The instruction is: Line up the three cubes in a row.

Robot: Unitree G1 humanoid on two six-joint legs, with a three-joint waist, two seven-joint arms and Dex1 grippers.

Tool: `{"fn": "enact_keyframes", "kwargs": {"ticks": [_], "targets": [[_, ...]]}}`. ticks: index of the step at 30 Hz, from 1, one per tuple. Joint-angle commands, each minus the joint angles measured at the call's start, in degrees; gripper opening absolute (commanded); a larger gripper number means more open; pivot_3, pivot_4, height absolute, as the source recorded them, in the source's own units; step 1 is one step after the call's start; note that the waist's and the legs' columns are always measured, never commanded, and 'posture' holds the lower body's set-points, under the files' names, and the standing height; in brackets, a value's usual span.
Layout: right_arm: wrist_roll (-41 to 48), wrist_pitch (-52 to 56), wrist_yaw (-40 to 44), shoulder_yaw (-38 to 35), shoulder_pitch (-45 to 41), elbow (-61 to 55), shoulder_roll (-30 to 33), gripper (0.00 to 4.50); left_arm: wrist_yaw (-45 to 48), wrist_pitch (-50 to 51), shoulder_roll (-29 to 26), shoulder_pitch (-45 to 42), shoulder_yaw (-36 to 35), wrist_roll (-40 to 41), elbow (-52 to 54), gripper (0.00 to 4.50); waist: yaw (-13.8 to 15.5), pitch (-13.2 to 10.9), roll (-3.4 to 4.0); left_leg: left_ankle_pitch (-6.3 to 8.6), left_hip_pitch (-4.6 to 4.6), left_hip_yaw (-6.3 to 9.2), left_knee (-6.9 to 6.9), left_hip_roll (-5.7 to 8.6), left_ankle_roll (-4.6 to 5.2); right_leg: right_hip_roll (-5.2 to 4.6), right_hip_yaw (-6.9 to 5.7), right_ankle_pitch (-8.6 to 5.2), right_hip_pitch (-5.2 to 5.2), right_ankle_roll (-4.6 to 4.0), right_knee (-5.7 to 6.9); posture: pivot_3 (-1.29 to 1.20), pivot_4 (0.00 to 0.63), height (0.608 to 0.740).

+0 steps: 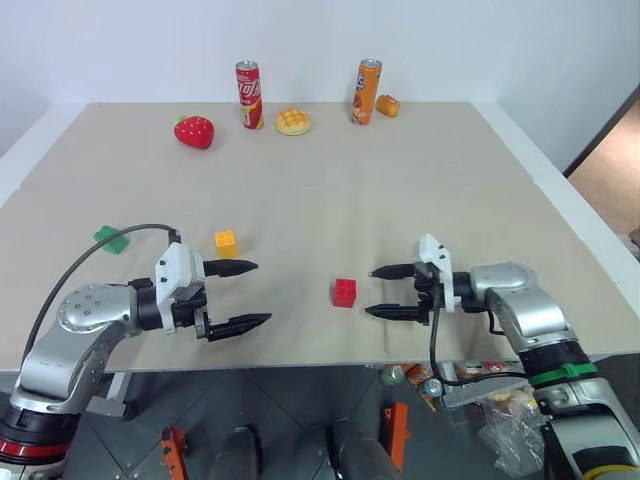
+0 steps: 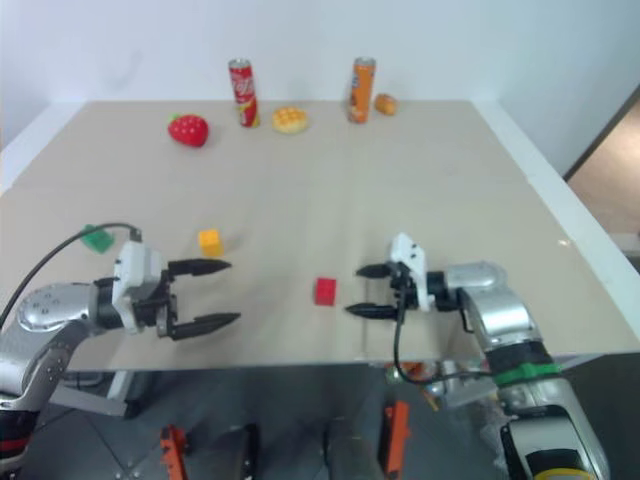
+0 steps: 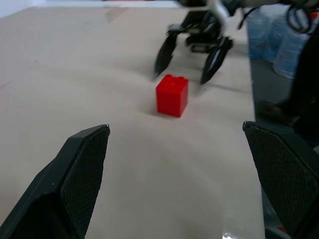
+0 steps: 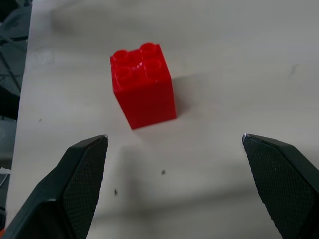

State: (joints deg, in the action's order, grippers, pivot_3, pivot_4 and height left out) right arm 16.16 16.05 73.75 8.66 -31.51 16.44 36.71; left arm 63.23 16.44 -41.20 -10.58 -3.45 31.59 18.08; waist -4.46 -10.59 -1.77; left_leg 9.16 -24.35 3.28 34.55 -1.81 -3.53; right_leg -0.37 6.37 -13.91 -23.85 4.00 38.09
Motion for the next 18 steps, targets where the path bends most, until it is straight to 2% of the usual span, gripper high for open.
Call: {"fn": "enact_keyframes", "kwargs": {"ticks": [1, 16, 18], "targets": [[-0.49, -1.59, 0.34, 0.15, -1.44, 0.74, -1.43, 4.50, 1.59, -1.69, 0.16, -1.50, -0.07, 0.44, 0.29, 4.44, 0.02, 0.00, 0.00, 0.00, -0.01, 0.01, 0.00, 0.00, 0.00, 0.00, 0.00, -0.01, 0.00, 0.00, 0.00, 0.00, 0.150, 0.740], [-2.01, -2.26, -0.92, 2.53, -1.42, 0.92, -7.12, 4.50, 2.39, -3.41, 1.47, -2.02, 0.18, -0.56, -2.45, 4.44, -0.05, 0.00, 0.00, -0.01, 0.05, 0.02, 0.07, -0.02, 0.01, 0.04, -0.01, 0.05, 0.06, -0.04, 0.04, 0.00, 0.150, 0.740], [-2.10, -2.52, -1.44, 2.11, -1.60, 1.39, -7.43, 3.98, 2.44, -3.74, 1.51, -1.95, 0.20, -0.73, -2.93, 4.50, -0.06, 0.00, 0.00, -0.01, 0.07, 0.03, 0.07, -0.03, 0.01, 0.06, -0.01, 0.06, 0.07, -0.05, 0.06, 0.00, 0.150, 0.740]]}}
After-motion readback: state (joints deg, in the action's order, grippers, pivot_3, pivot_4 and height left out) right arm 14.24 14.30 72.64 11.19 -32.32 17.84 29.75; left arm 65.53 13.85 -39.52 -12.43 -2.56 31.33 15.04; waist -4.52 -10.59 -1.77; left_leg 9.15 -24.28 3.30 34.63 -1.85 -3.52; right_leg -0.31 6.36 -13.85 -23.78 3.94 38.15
